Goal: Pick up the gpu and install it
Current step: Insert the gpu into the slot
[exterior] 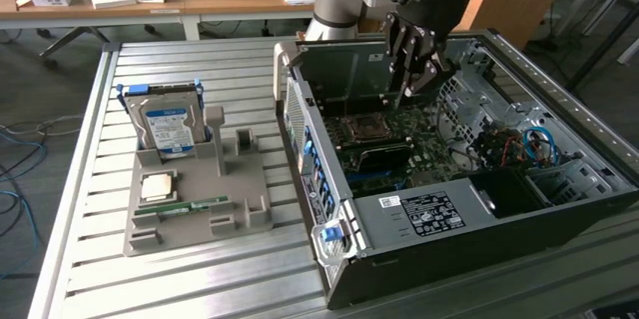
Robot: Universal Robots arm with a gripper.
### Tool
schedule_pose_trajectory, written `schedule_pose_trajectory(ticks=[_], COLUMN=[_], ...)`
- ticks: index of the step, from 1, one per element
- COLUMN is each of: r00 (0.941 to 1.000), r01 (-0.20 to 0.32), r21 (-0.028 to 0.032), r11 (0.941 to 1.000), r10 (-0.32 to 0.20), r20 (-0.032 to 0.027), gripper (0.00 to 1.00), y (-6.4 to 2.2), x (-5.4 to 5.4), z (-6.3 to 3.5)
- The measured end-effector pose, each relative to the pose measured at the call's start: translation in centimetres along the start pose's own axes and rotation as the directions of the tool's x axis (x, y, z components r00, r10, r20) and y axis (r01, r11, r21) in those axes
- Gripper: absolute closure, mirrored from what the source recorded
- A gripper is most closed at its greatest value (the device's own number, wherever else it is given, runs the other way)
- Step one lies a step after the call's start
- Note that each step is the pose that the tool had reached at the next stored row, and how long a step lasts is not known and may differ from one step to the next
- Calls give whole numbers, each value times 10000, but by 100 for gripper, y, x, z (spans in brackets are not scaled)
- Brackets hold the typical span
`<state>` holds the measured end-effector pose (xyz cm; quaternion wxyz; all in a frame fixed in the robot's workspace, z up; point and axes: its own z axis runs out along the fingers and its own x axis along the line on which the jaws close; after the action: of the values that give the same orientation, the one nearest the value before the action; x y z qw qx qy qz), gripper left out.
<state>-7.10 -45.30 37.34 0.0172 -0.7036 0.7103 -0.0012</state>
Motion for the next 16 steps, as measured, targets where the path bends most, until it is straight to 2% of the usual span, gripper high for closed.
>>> schedule_pose_trajectory(ticks=[6, 10, 16], r00=[10000, 10000, 10000], r01=[1, 0, 0], r21=[-1, -1, -1], r11=[10000, 10000, 10000], r10=[-1, 0, 0], r20=[-3, -3, -4], gripper=[60, 60, 60], y=[1, 2, 2], x=[1, 2, 2], z=[21, 70, 70])
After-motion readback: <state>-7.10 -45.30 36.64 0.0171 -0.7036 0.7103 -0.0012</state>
